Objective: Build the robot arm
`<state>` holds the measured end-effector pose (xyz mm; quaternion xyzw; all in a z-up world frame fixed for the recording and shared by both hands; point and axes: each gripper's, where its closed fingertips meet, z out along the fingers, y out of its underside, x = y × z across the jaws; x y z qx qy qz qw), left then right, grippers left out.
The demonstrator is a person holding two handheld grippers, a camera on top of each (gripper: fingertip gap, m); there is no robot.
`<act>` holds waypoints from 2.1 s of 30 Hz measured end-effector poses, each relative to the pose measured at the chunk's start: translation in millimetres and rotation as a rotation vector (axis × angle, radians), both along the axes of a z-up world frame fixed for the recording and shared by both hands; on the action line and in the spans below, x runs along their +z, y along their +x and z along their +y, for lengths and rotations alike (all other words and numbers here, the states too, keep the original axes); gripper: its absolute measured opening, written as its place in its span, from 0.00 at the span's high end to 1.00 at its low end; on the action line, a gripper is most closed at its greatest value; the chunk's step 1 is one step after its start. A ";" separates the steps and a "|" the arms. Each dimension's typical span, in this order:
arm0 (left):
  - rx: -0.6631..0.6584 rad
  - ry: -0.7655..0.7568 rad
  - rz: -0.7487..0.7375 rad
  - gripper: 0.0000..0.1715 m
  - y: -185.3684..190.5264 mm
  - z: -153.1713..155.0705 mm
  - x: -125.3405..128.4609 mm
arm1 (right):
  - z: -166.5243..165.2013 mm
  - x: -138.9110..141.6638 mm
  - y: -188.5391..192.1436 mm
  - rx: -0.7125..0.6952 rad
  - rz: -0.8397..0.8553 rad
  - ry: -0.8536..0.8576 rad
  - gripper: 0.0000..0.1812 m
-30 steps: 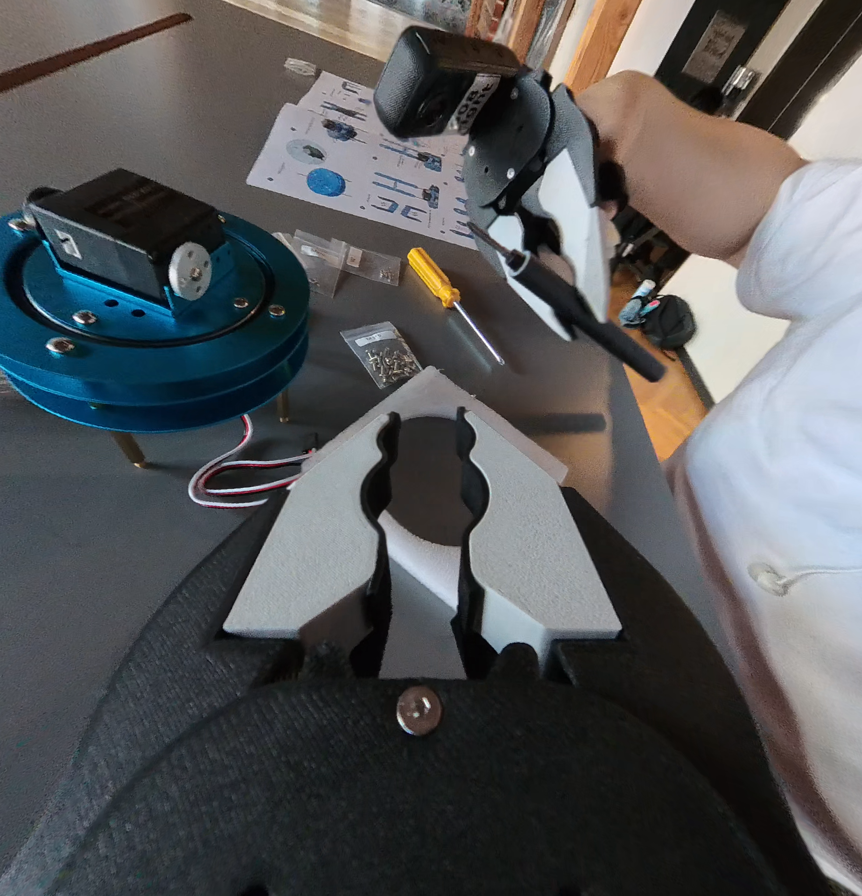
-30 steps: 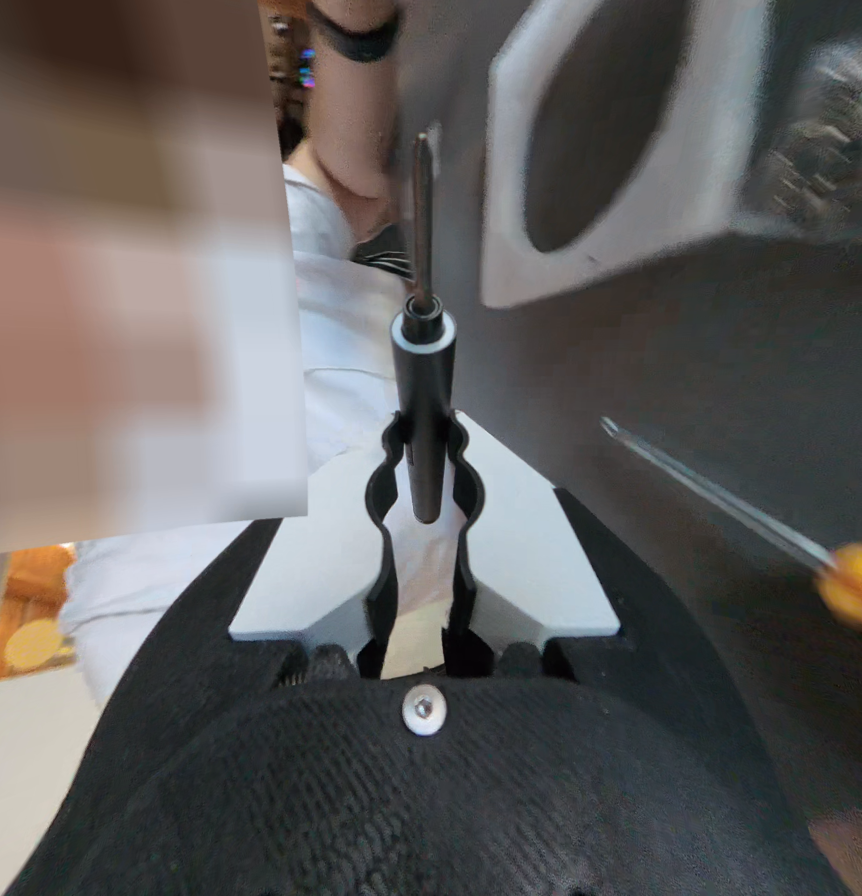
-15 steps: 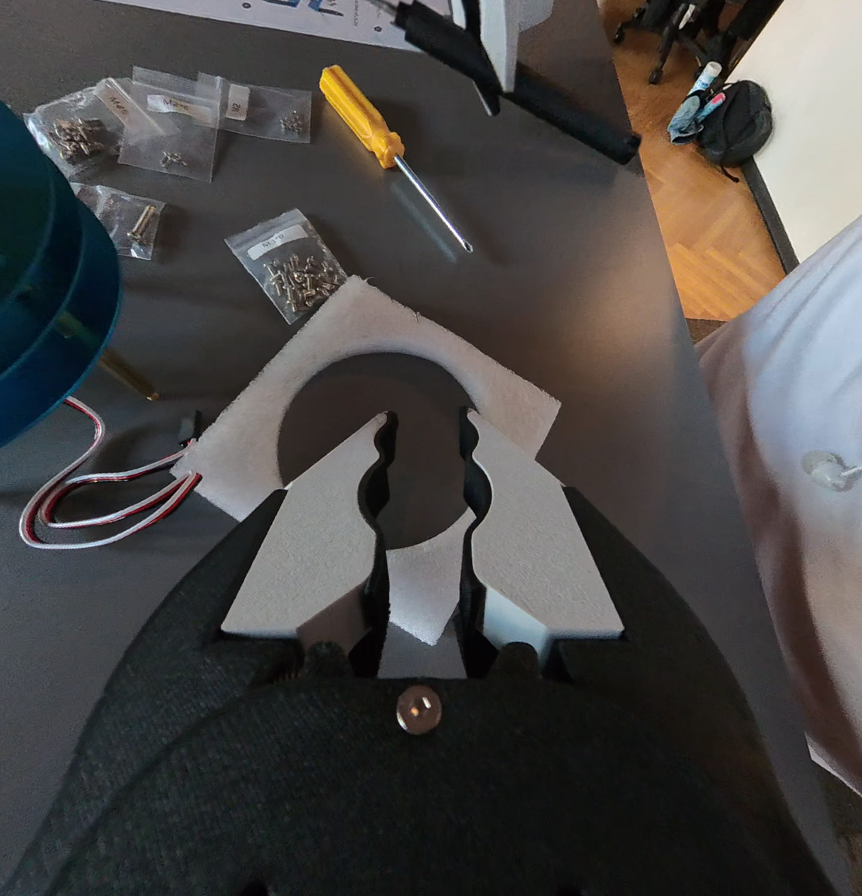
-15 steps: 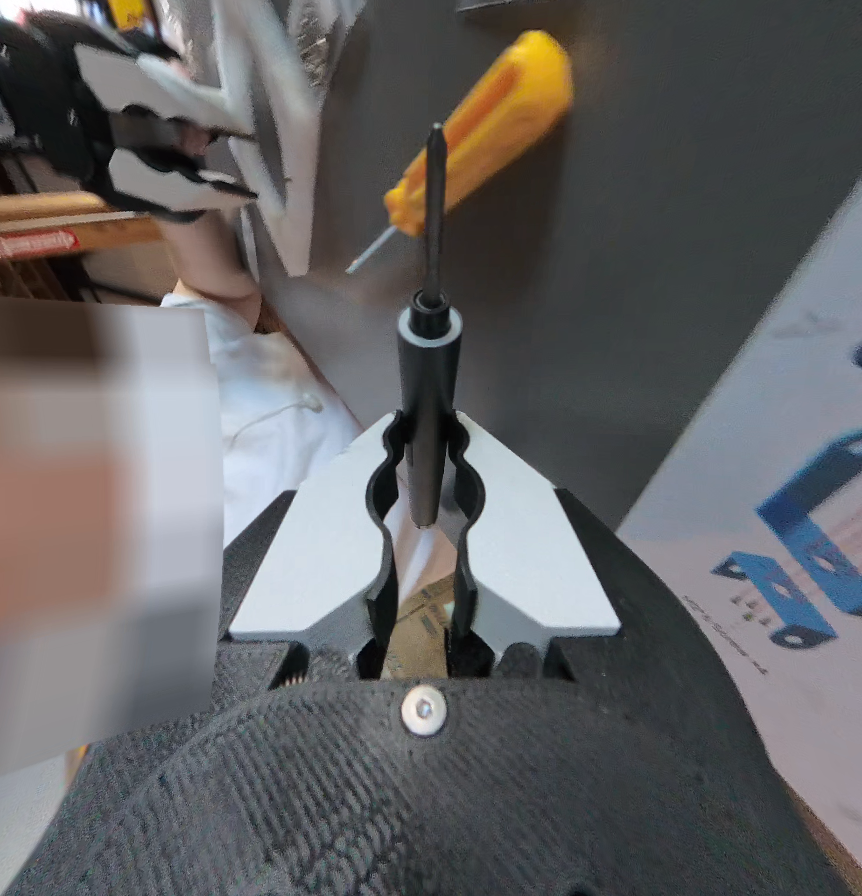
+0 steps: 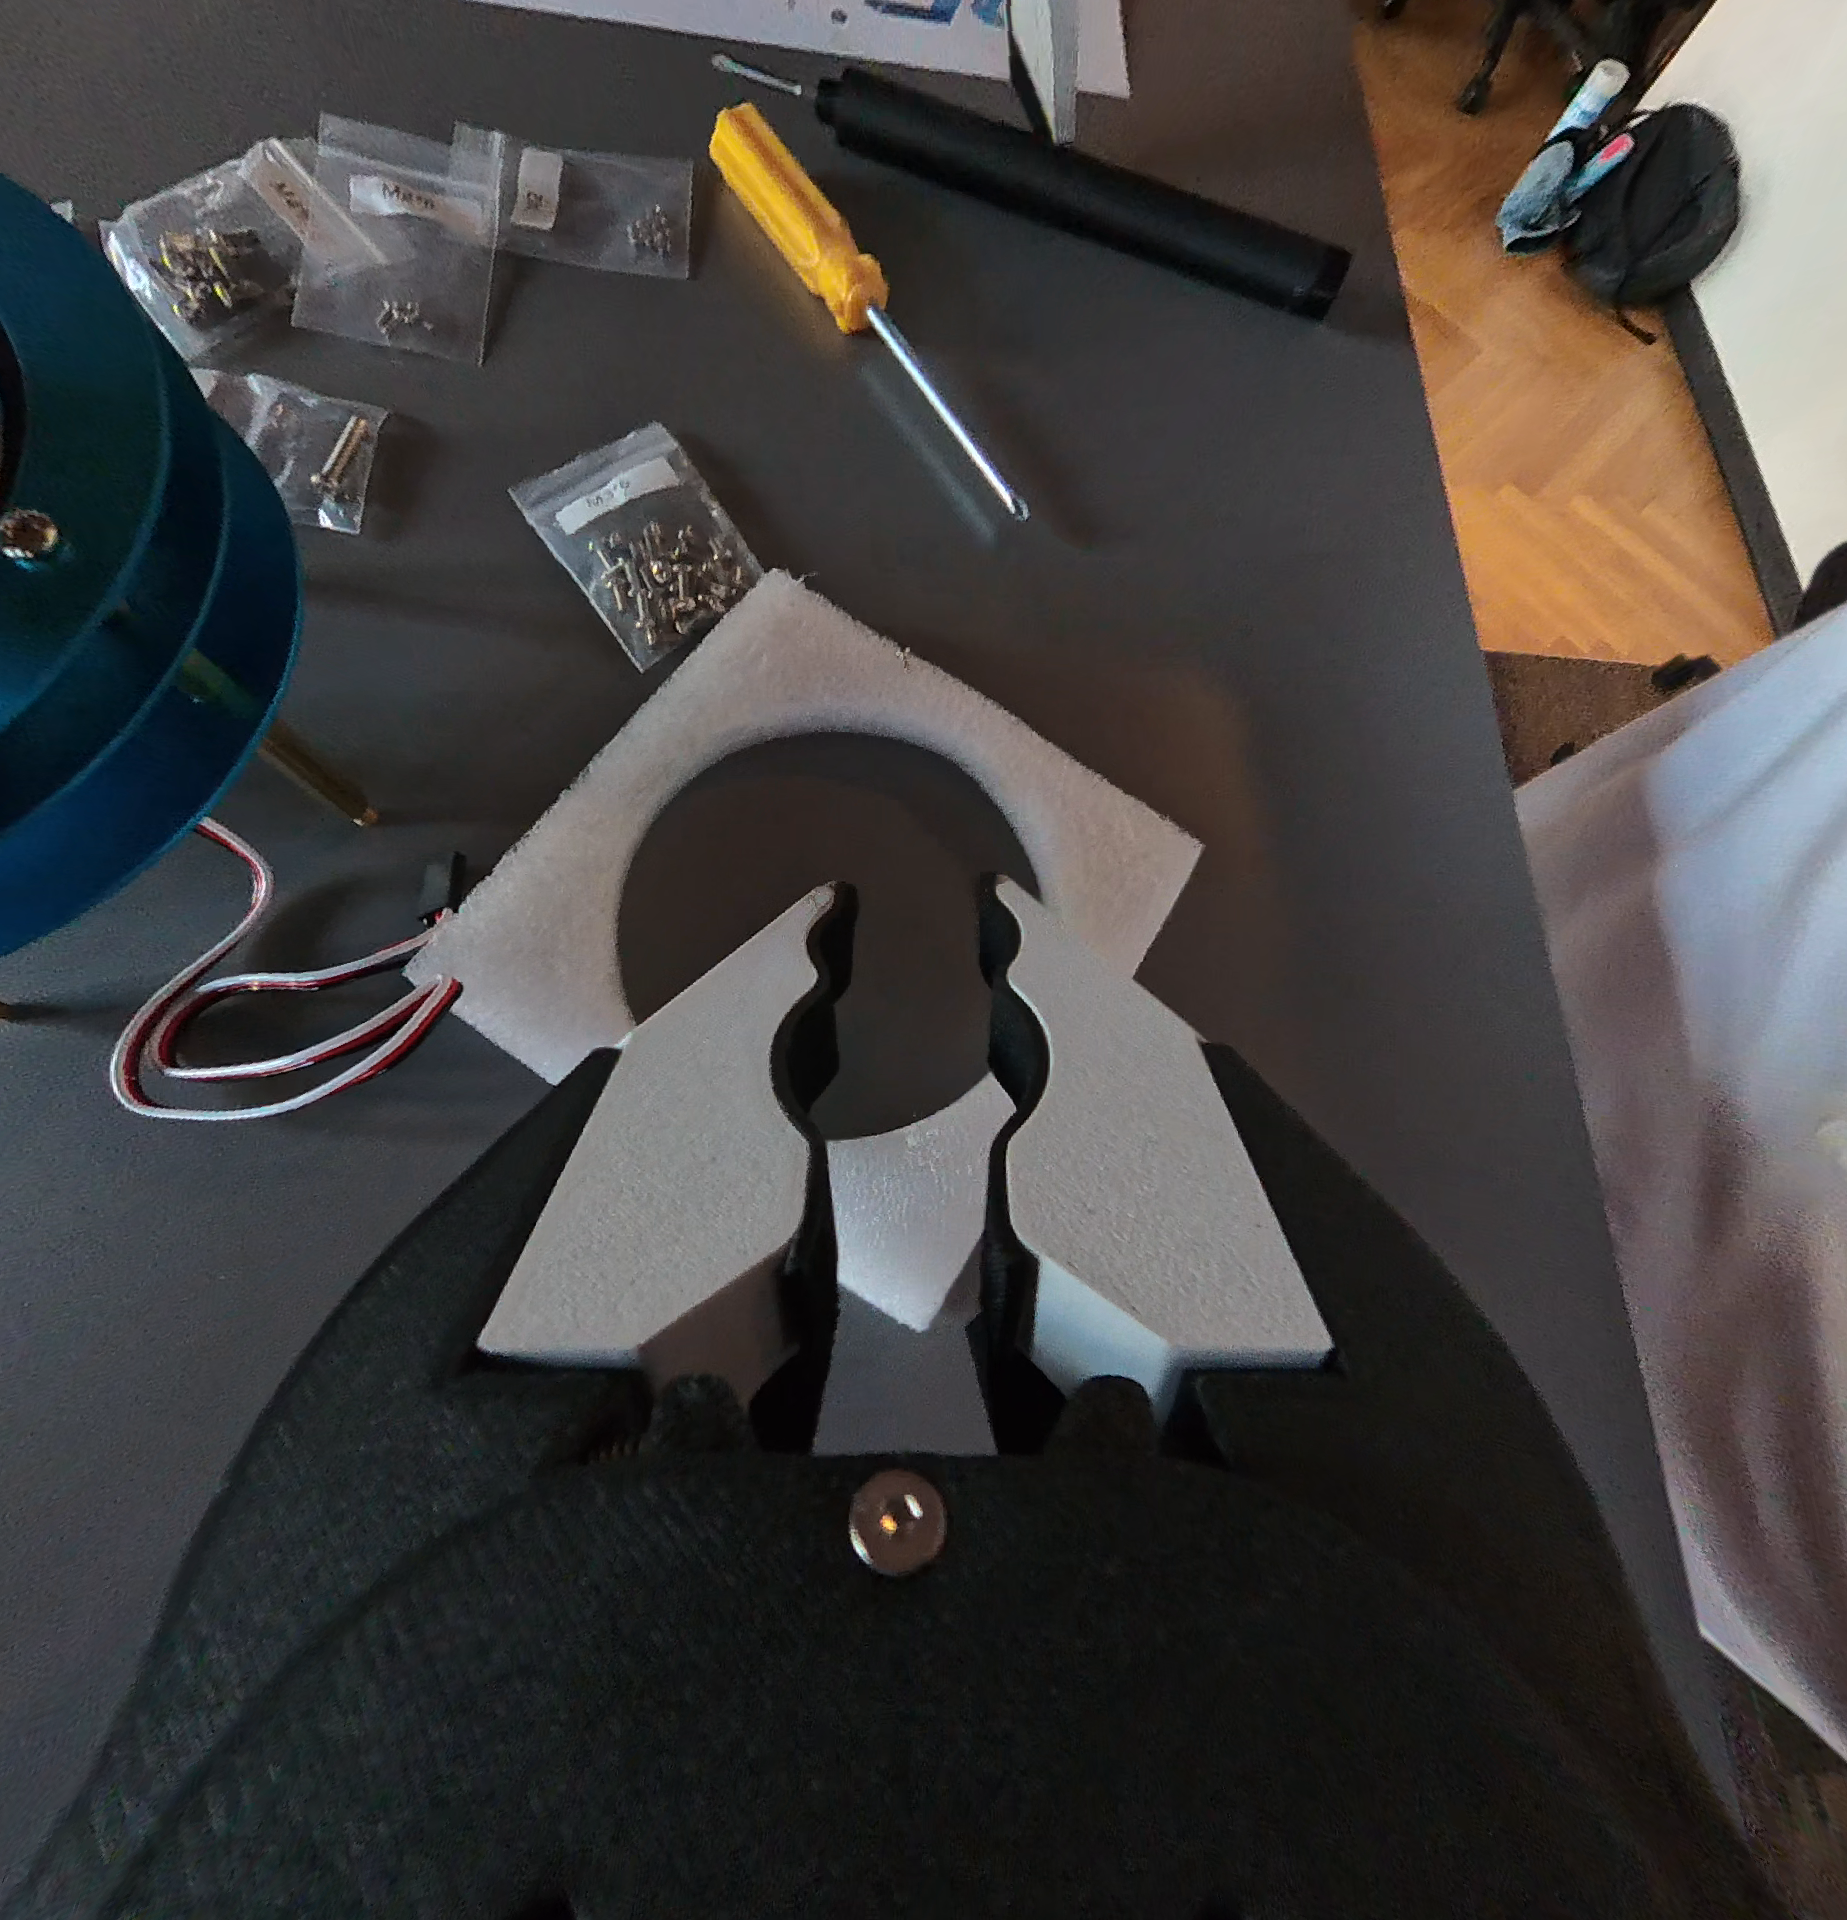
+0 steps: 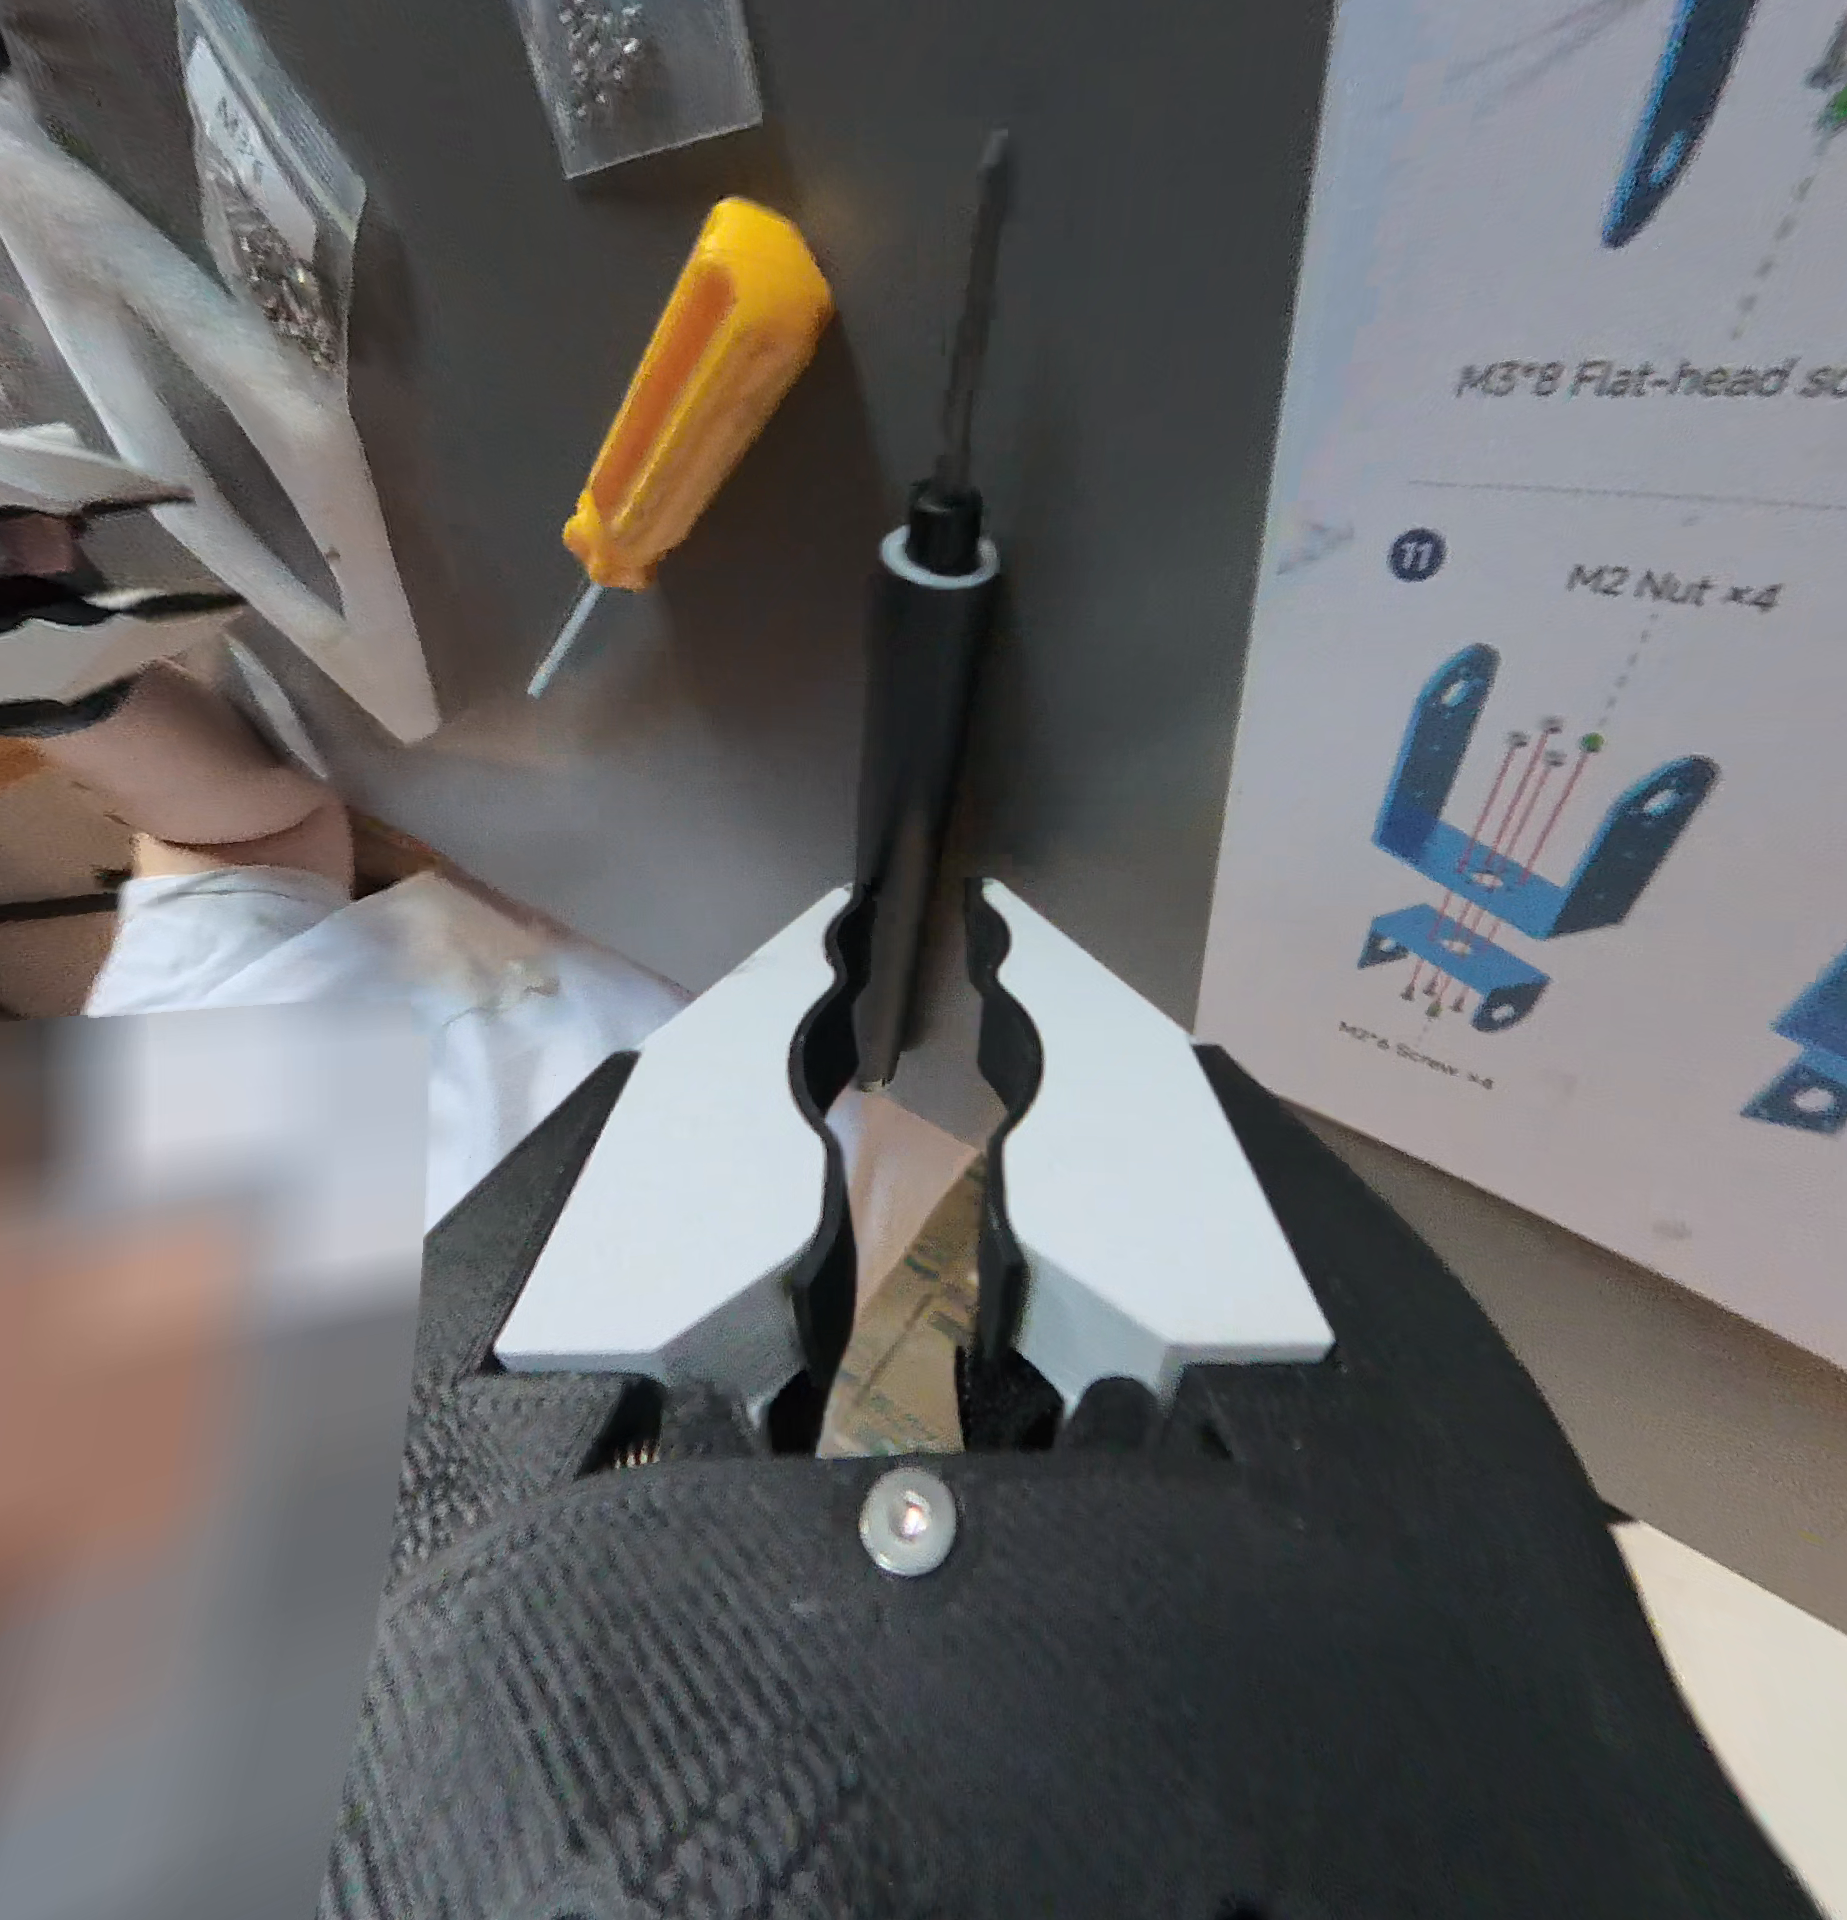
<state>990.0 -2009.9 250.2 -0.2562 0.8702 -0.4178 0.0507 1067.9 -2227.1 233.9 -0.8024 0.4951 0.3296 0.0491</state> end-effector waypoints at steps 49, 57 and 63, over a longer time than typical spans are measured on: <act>-0.039 -0.017 0.130 0.89 -3.0 15.3 -18.3 | 163.1 5.6 -52.6 1.281 -1.171 0.660 0.98; -0.043 -0.019 0.141 0.90 -4.7 14.3 -18.4 | 164.5 18.7 -57.0 1.079 -1.086 0.739 0.93; -0.045 -0.016 0.140 0.90 -5.3 13.8 -18.6 | 170.4 9.6 -57.6 1.019 -1.033 0.737 0.96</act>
